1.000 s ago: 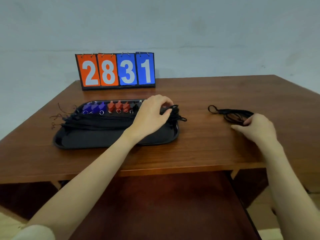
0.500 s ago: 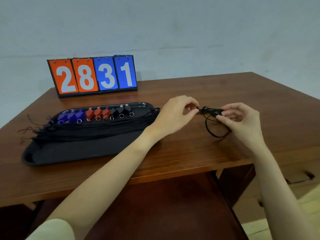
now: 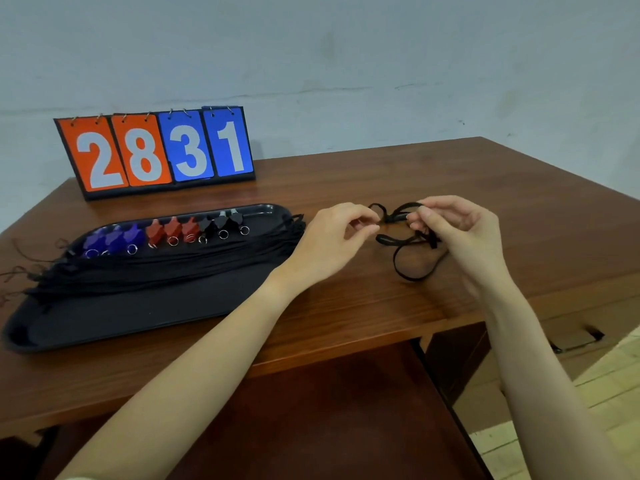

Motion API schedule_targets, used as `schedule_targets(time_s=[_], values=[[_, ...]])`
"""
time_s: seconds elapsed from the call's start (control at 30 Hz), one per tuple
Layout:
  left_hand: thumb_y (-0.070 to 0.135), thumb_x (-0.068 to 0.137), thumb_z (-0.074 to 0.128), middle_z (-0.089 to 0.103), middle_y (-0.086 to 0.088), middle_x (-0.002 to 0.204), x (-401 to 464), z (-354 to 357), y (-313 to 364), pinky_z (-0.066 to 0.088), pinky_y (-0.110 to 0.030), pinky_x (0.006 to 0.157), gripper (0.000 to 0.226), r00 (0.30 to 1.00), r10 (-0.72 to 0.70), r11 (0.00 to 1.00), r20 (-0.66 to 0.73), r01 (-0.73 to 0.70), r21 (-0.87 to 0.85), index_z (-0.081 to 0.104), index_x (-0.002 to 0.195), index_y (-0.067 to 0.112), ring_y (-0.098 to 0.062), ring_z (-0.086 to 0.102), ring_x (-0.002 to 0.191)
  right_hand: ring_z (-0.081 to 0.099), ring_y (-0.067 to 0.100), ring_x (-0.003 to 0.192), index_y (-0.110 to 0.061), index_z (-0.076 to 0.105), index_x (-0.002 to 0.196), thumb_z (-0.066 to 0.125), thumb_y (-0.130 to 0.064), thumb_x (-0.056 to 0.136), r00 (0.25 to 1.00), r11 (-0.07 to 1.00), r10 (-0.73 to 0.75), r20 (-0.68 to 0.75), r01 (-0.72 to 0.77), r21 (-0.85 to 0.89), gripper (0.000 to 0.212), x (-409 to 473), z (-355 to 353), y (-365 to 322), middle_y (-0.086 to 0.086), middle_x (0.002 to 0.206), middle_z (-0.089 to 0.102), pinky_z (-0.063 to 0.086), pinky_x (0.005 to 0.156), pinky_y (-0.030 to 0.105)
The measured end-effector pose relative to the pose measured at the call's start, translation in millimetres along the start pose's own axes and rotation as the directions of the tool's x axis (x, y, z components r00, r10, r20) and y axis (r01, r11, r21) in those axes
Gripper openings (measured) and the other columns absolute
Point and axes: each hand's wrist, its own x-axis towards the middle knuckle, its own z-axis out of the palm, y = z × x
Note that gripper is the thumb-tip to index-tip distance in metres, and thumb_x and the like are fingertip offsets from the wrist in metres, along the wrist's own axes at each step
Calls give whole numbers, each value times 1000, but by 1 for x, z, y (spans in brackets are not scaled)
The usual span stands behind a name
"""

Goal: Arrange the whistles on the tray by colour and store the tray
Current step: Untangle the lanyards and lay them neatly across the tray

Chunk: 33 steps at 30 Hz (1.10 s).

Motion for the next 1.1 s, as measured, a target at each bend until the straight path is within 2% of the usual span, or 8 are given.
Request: schedule_targets(time_s=[0.37, 0.5, 0.57, 0.7, 0.8, 0.93, 1.03, 1.1], values=[[40, 86, 67, 69, 8, 105, 1, 20, 16, 48, -17, 68, 38, 992, -6, 1000, 128, 9, -22, 68, 117, 19, -4, 61, 79, 72, 18, 75, -7, 69, 98, 66, -5, 86, 982, 980, 159, -100, -144, 139, 12, -2, 1, -2, 12, 90, 75, 56, 82, 33], [28, 84, 71, 70, 10, 85, -2, 19, 18, 41, -9, 63, 22, 991, -42, 991, 126, 58, -123, 74, 104, 18, 1, 57, 69, 72, 18, 78, -3, 67, 102, 64, -5, 88, 976, 964, 193, -101, -169, 204, 14, -4, 9, -2, 15, 91, 74, 56, 72, 25], [20, 86, 70, 71, 7, 83, -2, 15, 18, 43, -8, 65, 16, 994, -81, 980, 70, 92, -175, 75, 100, 14, 1, 60, 71, 73, 19, 87, -1, 65, 105, 64, -7, 88, 948, 960, 242, -206, -204, 192, 18, -1, 12, 5, 13, 92, 73, 57, 78, 27], [11, 88, 67, 74, -3, 83, -1, -1, 19, 55, -20, 67, 11, 970, -236, 878, -51, 190, -439, 71, 97, 7, -8, 68, 74, 59, 22, 109, -9, 55, 109, 63, -11, 88, 853, 940, 269, -448, -333, -70, 22, 7, 11, 22, 10, 116, 59, 52, 91, 33], [5, 87, 66, 74, -10, 88, -2, -15, 20, 58, -28, 72, 13, 951, -294, 766, -94, 175, -618, 69, 99, 0, -19, 71, 78, 41, 25, 119, -13, 49, 114, 61, -13, 88, 883, 871, 22, -469, -247, -424, 29, -3, 14, 22, 12, 128, 42, 42, 98, 40], [4, 86, 66, 74, -12, 92, -2, -31, 28, 58, -28, 75, 14, 940, -327, 703, -101, 170, -691, 68, 100, 2, -20, 71, 81, 48, 12, 119, -17, 52, 120, 55, -8, 81, 956, 936, -191, -222, 109, -335, 40, -11, 18, 8, -2, 125, 51, 41, 103, 34], [4, 86, 66, 74, -12, 94, 3, -42, 39, 58, -28, 76, 17, 932, -345, 668, -112, 160, -727, 67, 103, 0, -22, 71, 83, 53, 6, 120, -20, 49, 130, 54, -18, 77, 959, 941, -84, 272, 166, -293, 54, -2, 22, -4, -6, 123, 62, 38, 104, 32], [4, 87, 66, 74, -14, 94, 6, -52, 46, 58, -28, 76, 18, 924, -360, 651, -128, 151, -744, 66, 104, -2, -23, 71, 83, 64, 1, 95, -17, 53, 127, 62, -27, 87, 910, 938, -27, 414, 166, -306, 42, 4, 27, -10, -5, 102, 72, 45, 91, 26]])
